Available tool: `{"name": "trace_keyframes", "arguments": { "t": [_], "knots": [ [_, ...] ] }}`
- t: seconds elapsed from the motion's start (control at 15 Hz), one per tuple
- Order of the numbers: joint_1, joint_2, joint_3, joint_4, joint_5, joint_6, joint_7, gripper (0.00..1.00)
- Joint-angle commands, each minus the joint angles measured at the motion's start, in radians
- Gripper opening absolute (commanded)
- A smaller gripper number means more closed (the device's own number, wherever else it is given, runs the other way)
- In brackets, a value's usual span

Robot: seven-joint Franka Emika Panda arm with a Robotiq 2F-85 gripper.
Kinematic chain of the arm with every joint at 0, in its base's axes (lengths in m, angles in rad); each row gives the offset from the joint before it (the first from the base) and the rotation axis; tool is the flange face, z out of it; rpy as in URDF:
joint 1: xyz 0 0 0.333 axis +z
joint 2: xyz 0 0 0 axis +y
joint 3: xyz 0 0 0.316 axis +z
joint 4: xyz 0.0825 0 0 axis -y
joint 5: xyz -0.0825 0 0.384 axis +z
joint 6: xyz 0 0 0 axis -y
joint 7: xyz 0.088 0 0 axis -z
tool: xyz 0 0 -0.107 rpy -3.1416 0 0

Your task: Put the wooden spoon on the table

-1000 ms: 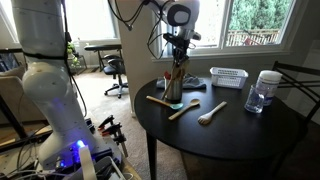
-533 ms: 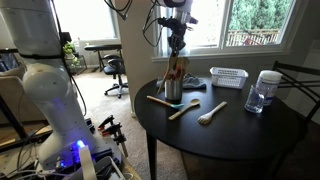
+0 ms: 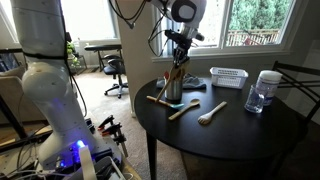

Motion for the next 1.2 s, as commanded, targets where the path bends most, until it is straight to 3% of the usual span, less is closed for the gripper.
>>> {"name": "trace_keyframes", "arguments": {
  "t": [0.0,0.47,0.53,0.6,0.73,1.13],
  "knots": [
    [-0.024,0.044,-0.005,0.003,0.03,-0.009,0.003,0.06],
    [-0.028,0.074,-0.016,0.014,-0.004,-0.013,0.058,0.06],
    [-0.028,0.076,-0.017,0.015,-0.005,-0.013,0.068,0.1],
    [-0.027,0.078,-0.019,0.019,-0.007,-0.019,0.086,0.33],
    [-0.026,0.081,-0.02,0.021,-0.009,-0.02,0.105,0.37],
    [-0.022,0.081,-0.019,0.024,-0.015,-0.021,0.136,0.74]
  ]
}}
